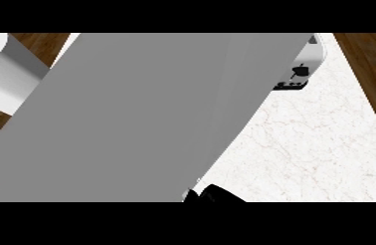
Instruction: Pick up the bottled water, place it into the cabinet and close the cabinet
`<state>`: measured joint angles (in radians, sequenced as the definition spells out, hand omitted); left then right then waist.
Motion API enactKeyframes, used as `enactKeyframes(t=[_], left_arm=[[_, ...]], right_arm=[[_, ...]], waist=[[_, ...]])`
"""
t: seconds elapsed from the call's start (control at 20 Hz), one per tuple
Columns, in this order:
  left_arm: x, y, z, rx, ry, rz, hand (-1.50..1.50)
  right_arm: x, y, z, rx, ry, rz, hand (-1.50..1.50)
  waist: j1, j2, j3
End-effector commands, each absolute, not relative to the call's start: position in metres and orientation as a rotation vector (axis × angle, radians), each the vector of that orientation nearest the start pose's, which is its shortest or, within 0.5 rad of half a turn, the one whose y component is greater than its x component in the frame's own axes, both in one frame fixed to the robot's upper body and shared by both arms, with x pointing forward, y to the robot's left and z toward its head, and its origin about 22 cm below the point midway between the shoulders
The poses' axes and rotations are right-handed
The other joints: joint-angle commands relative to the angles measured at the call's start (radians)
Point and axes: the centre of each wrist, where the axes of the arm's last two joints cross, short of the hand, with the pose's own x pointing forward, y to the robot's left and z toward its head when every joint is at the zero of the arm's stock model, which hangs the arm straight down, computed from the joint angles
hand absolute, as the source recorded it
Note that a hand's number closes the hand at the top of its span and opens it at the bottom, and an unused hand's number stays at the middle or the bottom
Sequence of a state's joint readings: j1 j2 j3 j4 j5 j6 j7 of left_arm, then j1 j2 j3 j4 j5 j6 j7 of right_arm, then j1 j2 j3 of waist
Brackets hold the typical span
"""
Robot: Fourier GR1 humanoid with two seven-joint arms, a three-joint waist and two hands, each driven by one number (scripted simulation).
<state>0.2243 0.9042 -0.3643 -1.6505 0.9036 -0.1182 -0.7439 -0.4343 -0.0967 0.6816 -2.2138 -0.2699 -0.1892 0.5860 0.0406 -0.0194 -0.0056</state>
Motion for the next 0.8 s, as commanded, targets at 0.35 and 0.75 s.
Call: enactKeyframes(t=[0.35,0.75], left_arm=[[0.164,0.363,0.052,-0.377,-1.871,-0.087,-1.5],[0.153,0.367,0.069,-0.355,-1.891,-0.073,-1.5]], right_arm=[[0.2,0.006,0.221,0.723,-1.681,0.411,1.5],[0.236,0.023,0.231,0.896,-1.49,0.68,1.5]], waist=[[0.028,0.021,0.003],[0.016,0.024,0.005]])
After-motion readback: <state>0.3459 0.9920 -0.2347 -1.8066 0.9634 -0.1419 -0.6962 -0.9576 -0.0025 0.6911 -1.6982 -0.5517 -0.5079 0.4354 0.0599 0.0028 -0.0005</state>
